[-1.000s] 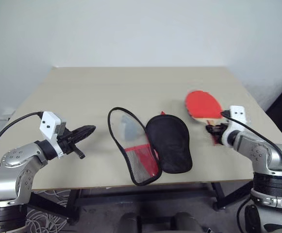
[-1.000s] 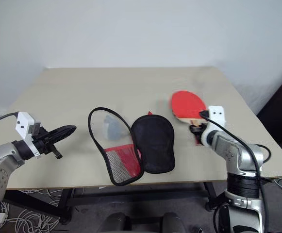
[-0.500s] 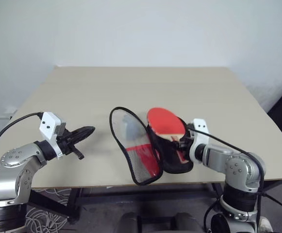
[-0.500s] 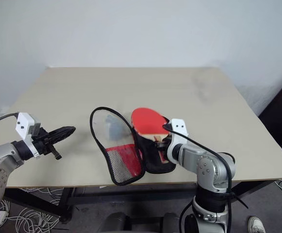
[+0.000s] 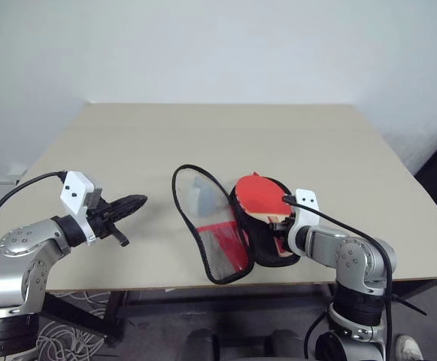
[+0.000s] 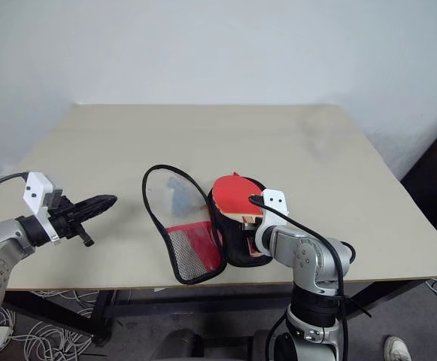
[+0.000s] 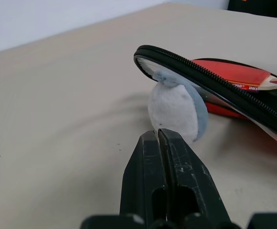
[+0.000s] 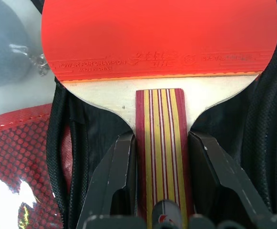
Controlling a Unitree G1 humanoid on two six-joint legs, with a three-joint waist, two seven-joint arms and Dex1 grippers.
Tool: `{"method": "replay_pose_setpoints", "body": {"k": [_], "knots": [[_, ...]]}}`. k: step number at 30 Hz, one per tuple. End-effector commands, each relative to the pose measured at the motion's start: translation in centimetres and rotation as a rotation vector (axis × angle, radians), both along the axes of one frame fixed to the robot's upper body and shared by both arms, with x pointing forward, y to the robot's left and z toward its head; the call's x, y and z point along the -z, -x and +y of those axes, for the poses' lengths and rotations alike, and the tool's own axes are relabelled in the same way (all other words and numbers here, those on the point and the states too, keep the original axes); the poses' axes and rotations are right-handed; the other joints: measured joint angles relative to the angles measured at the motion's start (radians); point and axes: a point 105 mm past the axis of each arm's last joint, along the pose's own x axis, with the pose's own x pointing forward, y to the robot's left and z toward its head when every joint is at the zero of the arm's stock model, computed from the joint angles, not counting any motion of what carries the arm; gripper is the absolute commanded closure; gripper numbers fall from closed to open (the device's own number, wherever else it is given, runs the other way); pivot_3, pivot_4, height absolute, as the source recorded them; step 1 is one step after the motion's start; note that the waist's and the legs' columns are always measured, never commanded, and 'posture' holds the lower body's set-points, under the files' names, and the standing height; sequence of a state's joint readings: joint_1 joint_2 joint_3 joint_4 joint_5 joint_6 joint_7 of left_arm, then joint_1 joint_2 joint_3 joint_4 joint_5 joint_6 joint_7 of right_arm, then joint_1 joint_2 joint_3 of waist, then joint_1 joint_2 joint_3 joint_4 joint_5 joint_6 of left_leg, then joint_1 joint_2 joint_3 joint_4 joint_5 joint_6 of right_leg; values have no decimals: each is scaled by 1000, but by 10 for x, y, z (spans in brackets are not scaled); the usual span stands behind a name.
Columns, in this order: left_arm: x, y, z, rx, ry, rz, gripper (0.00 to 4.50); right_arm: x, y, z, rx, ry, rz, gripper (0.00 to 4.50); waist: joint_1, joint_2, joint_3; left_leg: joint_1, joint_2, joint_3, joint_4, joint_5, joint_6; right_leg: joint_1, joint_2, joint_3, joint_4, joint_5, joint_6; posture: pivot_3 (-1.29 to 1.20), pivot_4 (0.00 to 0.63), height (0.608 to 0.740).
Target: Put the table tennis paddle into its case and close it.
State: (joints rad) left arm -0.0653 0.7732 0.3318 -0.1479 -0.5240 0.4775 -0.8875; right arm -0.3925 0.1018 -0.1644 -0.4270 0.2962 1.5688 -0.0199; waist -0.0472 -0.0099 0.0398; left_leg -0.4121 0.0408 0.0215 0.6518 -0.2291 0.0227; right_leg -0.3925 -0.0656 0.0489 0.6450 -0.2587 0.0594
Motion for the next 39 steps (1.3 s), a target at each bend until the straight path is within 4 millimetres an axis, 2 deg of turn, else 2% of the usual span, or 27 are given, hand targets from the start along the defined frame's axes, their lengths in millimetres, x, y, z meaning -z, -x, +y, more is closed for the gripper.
{"method": "replay_pose_setpoints", "body": {"k": [1,11,15,20,21,22,27,30,33,35,39], "knots": [[-11,-2,-2,12,-24,-41,4500,-9,-8,-14,72,87,-35,3317,0,0,0,0,0,0,0,0,0,0,0,0,0,0,0,0,0,740],[-10,1,-2,8,-20,-40,4500,-3,-2,-5,49,113,5,3317,0,0,0,0,0,0,0,0,0,0,0,0,0,0,0,0,0,740],[-9,1,-1,6,-24,-41,4500,-4,-4,-2,53,86,7,2007,0,0,0,0,0,0,-1,0,0,0,0,0,0,0,0,0,0,740],[-8,-1,-1,1,-21,-46,4500,-17,-12,6,48,20,-17,245,-3,0,0,0,0,0,-1,0,0,-1,0,0,0,0,0,0,0,740],[-8,-2,-2,0,-21,-47,4500,-21,-14,7,41,9,-27,49,-3,0,0,0,0,0,-1,0,-1,-1,0,0,0,0,-1,0,0,740],[-8,-3,-2,-1,-19,-49,4500,-25,-16,7,34,-1,-38,49,-4,0,0,0,0,0,-1,0,-1,-1,0,0,0,0,-1,0,0,740],[-6,-5,-6,4,-9,-54,4500,-71,-30,1,-192,-39,-272,49,-2,0,0,0,0,0,-1,0,-1,0,0,-1,-1,0,-1,0,0,740],[-4,-6,-6,3,-10,-57,4500,-95,-16,-5,-444,-103,-356,49,-2,0,0,0,-1,0,-1,0,0,1,-1,-1,-3,0,0,0,0,740],[-3,-7,-3,-8,-18,-62,4500,-106,-22,-27,-496,-44,-443,49,-3,0,0,0,0,0,-2,0,0,1,-1,-1,-3,0,0,0,0,740],[-2,-4,-2,-9,-13,-57,4500,-110,-31,-52,-504,29,-478,49,-4,0,0,1,1,0,-1,0,0,1,1,-1,-3,0,-1,0,0,740],[7,-1,-5,2,-9,-35,4500,-113,-44,-80,-506,108,-495,49,-3,0,0,1,0,1,-1,0,0,1,0,0,-3,0,-1,0,0,740]]}}
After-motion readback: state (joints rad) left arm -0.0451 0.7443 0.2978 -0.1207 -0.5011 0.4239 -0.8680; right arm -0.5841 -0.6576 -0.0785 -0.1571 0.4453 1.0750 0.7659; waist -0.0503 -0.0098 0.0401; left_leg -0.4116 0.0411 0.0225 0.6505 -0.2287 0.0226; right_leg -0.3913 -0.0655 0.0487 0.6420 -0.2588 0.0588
